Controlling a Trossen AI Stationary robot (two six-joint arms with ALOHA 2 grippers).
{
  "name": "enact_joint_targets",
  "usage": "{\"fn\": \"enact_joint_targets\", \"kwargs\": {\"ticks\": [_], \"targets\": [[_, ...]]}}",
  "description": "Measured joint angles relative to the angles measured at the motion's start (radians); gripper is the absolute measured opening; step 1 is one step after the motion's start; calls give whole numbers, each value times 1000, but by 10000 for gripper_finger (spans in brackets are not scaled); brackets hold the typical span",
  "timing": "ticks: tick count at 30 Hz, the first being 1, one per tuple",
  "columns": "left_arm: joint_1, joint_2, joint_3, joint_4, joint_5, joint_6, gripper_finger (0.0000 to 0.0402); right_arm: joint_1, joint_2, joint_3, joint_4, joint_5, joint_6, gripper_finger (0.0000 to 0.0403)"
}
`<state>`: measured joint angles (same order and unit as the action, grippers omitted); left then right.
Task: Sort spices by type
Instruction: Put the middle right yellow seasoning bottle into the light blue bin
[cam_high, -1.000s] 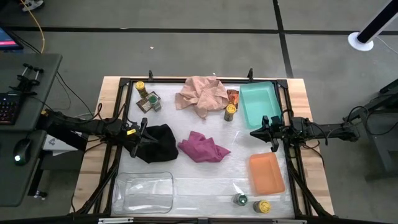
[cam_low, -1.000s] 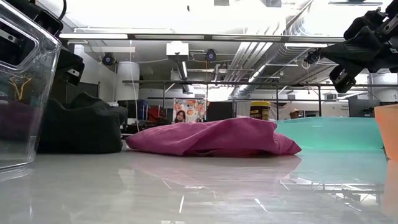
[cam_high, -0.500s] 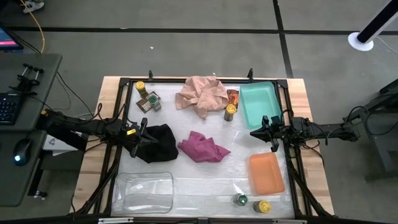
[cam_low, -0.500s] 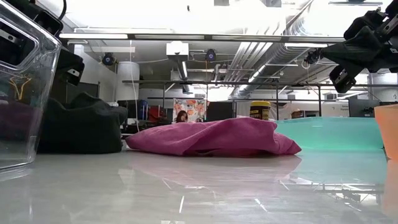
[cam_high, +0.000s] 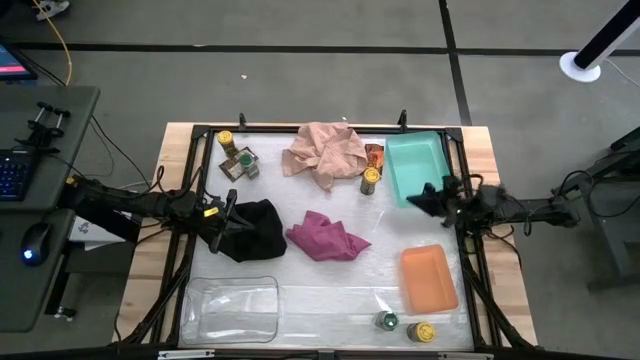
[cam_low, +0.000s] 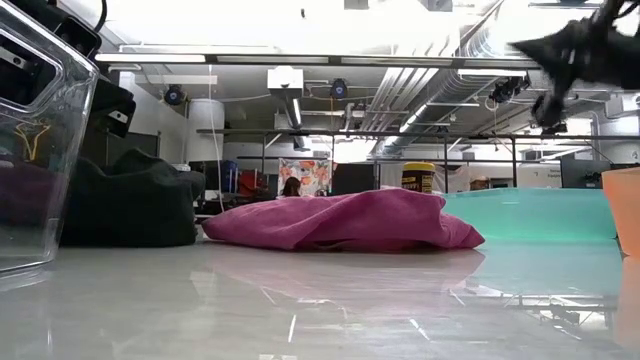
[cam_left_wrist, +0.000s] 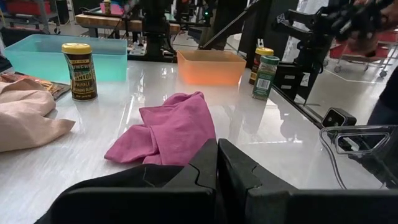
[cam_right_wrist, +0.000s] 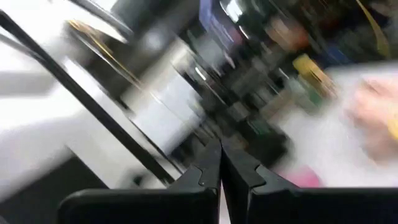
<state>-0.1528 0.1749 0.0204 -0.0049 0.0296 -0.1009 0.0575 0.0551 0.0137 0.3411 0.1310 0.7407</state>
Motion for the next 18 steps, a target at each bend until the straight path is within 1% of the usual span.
{"fn": "enact_joint_targets", "kwargs": {"ticks": [1, 2, 3, 6, 8, 12, 15, 18], "targets": [[0, 0, 0, 1, 0, 0, 0, -6, 21, 13, 49, -14, -22, 1], [0, 0, 0, 1, 0, 0, 0, -16, 49, 41, 51, -17, -34, 2], [0, 0, 0, 1, 0, 0, 0, -32, 88, 82, 11, -3, -38, 6], [0, 0, 0, 0, 0, 0, 0, -95, 239, 227, -236, 36, -103, 37], [0, 0, 0, 1, 0, 0, 0, -152, 365, 333, -360, 37, -155, 71], [0, 0, 0, 1, 0, 0, 0, -254, 627, 549, -526, 32, -246, 152], [0, 0, 0, 1, 0, 0, 0, -319, 823, 711, -684, 47, -245, 209], [0, 0, 0, 1, 0, 0, 0, -371, 1015, 874, -852, 37, -249, 254]]}}
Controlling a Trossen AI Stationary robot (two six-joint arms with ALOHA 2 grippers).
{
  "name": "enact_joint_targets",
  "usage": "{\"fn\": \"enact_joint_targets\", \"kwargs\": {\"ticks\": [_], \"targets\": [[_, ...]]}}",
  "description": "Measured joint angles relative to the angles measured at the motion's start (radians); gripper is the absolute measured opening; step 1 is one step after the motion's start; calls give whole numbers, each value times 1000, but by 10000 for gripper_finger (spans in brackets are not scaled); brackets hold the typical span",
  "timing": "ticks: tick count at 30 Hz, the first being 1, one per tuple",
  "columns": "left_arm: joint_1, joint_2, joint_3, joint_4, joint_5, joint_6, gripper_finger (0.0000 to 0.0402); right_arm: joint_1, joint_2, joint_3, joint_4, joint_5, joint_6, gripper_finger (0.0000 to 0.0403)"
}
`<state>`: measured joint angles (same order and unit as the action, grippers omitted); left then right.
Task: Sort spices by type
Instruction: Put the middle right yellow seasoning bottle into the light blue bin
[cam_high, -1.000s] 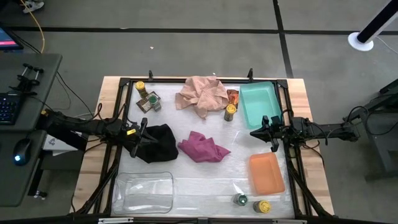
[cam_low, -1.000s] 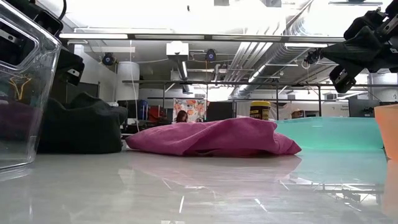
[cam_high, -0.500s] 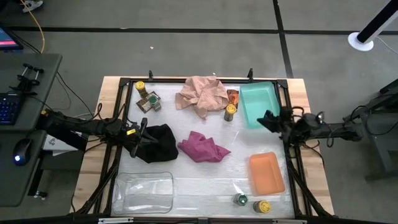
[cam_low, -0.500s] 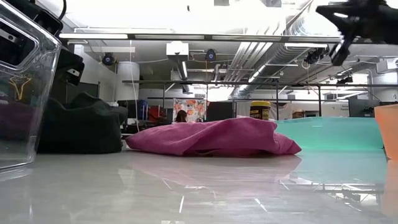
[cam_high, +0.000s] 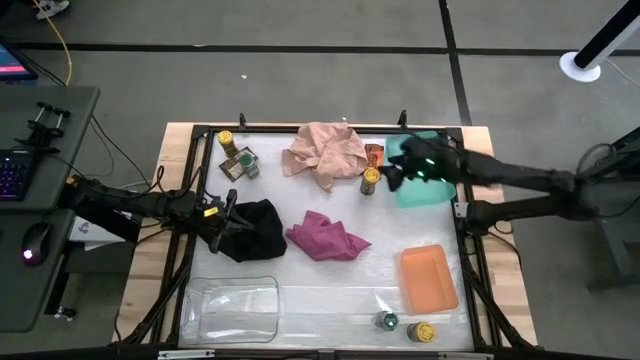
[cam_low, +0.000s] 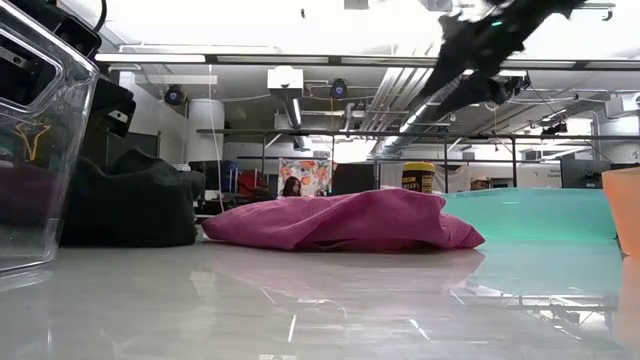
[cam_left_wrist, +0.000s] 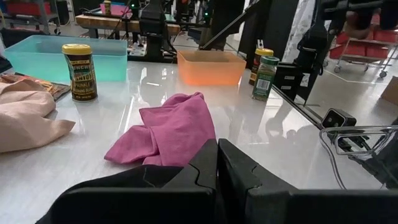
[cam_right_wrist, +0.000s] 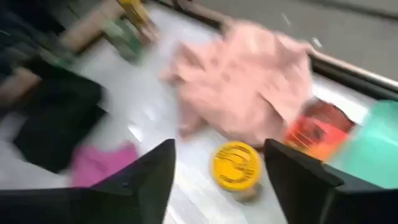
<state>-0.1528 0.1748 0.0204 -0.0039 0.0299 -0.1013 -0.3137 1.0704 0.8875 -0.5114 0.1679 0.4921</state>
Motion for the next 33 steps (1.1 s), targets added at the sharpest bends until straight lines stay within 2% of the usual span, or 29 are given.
{"fn": "enact_joint_targets", "kwargs": {"ticks": [3, 7, 14, 17, 24, 33], "targets": [[0, 0, 0, 0, 0, 0, 0, -39, 182, 161, -159, -56, 4, 282], [0, 0, 0, 0, 0, 0, 0, -55, 388, 355, -315, -102, -16, 296], [0, 0, 0, 0, 0, 0, 0, -53, 626, 583, -581, -124, -84, 298], [0, 0, 0, 0, 0, 0, 0, -51, 671, 610, -643, -124, -107, 298], [0, 0, 0, 0, 0, 0, 0, -51, 695, 575, -628, -123, -87, 298], [0, 0, 0, 0, 0, 0, 0, -52, 638, 572, -632, -116, -132, 296]]}}
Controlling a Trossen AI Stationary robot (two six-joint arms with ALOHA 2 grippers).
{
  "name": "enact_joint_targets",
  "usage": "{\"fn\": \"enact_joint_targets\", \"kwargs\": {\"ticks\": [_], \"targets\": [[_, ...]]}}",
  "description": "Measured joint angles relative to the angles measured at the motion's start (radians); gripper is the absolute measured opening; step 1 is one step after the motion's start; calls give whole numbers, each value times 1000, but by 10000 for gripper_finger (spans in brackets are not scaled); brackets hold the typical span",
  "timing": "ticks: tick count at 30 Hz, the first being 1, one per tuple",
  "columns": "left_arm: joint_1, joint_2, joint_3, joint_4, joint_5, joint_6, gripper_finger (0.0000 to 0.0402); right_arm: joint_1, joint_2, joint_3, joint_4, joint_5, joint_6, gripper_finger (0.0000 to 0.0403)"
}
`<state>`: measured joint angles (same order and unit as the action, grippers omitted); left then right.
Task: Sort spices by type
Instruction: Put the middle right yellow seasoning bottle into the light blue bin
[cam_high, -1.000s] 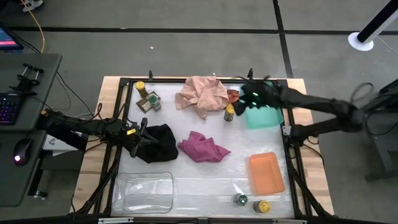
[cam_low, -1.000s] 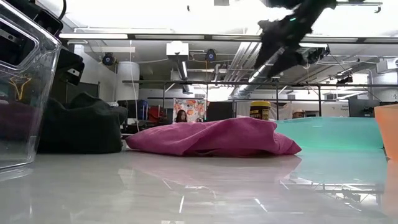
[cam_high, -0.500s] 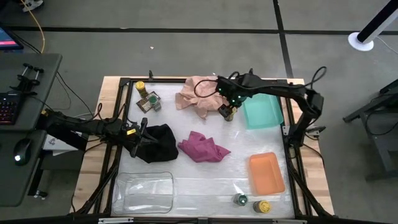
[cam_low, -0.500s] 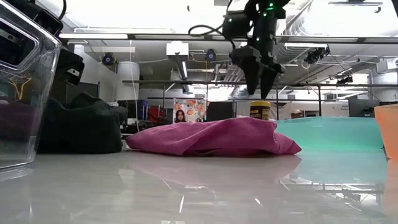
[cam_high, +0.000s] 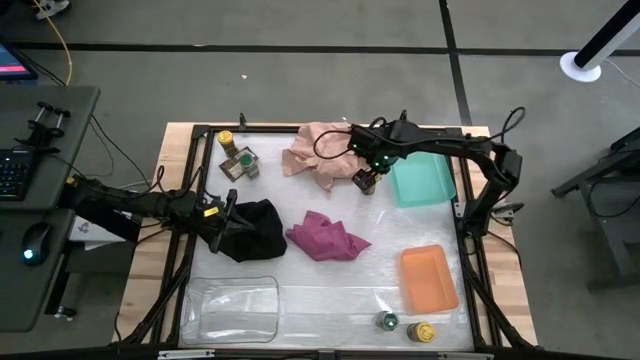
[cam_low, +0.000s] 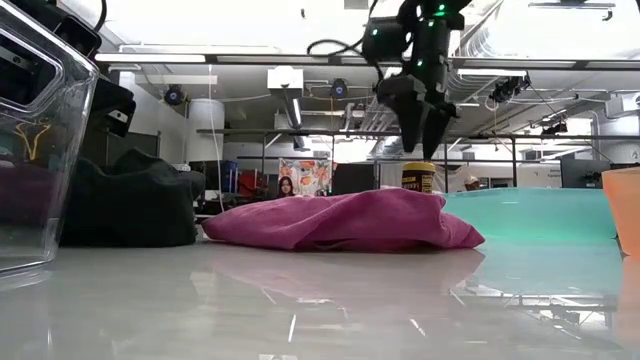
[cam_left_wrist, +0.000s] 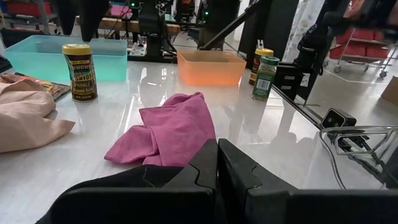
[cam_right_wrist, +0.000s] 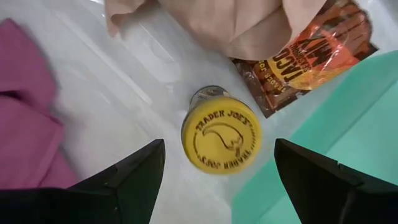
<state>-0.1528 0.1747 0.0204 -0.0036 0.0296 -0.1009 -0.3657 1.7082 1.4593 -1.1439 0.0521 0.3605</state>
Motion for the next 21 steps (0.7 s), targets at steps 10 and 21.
{"fn": "enact_joint_targets", "kwargs": {"ticks": [10, 21], "targets": [[0, 0, 0, 0, 0, 0, 0, -1, -37, -33, -24, -3, -51, 51], [0, 0, 0, 0, 0, 0, 0, -1, -23, -47, 54, -8, -89, 2]]}}
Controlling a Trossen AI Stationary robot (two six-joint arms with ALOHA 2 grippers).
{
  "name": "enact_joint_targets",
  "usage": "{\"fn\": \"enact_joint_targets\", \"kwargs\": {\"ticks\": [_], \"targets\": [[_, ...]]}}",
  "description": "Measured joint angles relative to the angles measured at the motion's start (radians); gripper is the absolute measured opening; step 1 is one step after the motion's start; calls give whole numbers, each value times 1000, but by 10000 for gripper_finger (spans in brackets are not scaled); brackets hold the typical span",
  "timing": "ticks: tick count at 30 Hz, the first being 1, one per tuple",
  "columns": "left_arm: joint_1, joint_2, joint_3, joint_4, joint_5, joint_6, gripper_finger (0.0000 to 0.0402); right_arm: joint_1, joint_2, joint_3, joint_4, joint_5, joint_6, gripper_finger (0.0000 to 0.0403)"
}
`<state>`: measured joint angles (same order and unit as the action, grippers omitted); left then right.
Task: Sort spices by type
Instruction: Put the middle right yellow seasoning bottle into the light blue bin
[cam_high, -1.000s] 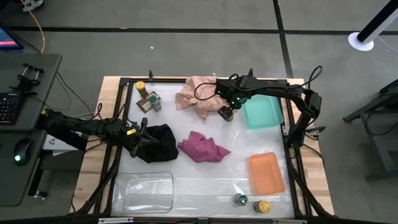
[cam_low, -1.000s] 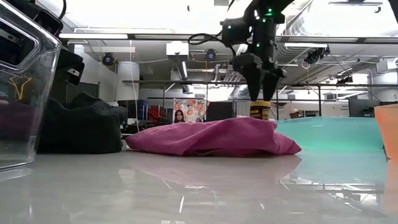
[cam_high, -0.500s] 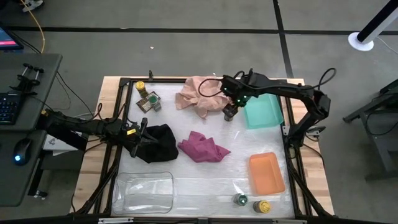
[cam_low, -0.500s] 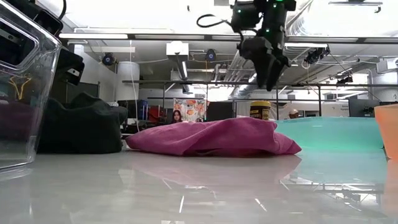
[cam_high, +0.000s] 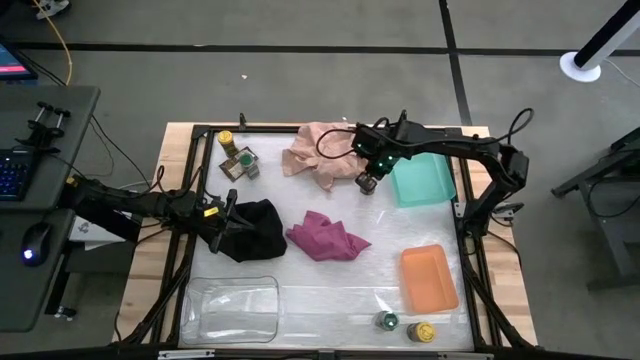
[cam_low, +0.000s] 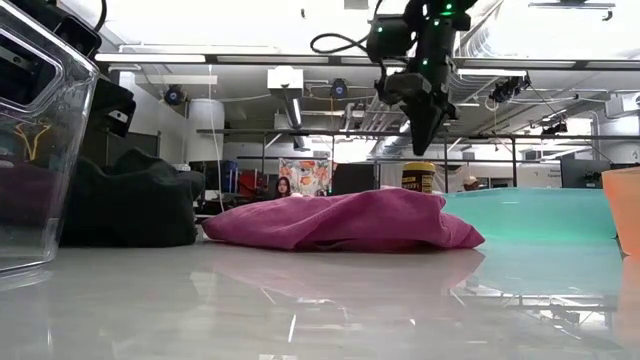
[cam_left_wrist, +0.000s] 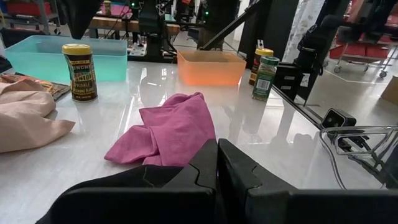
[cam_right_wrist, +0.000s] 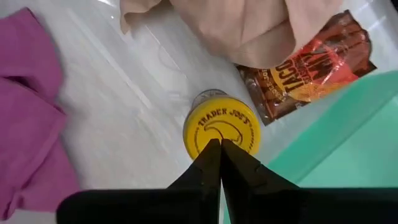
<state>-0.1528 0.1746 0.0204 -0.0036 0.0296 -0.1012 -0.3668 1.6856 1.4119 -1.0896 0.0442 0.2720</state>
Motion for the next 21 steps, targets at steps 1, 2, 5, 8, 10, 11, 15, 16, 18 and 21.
{"fn": "enact_joint_targets", "kwargs": {"ticks": [1, 2, 5, 8, 10, 11, 15, 16, 18, 21], "targets": [[0, 0, 0, 0, 0, 0, 0, 0, 9, -1, 5, 0, -3, 2], [0, 0, 0, 0, 0, 0, 0, 0, 15, -1, 17, 0, -4, 1], [0, 0, 0, 0, 0, 0, 0, 0, 22, -1, 38, -8, -4, 1], [0, 0, 0, 0, 0, 0, 0, 0, 33, -1, 31, -11, -11, 1], [0, 0, 0, 0, 0, 0, 0, 0, 44, 0, 32, -10, -12, 1], [0, 0, 0, 0, 0, 0, 0, 0, 52, 1, 32, -10, -14, 1], [0, 0, 0, 0, 0, 0, 0, 0, 93, 6, 34, -9, -32, 1], [0, 0, 0, 0, 0, 0, 0, 1, 96, 6, 32, -9, -38, 0], [0, 0, 0, 0, 0, 0, 0, 1, 100, 6, 31, -6, -42, 0], [0, 0, 0, 0, 0, 0, 0, 0, 101, 5, 21, -4, -43, 0]]}}
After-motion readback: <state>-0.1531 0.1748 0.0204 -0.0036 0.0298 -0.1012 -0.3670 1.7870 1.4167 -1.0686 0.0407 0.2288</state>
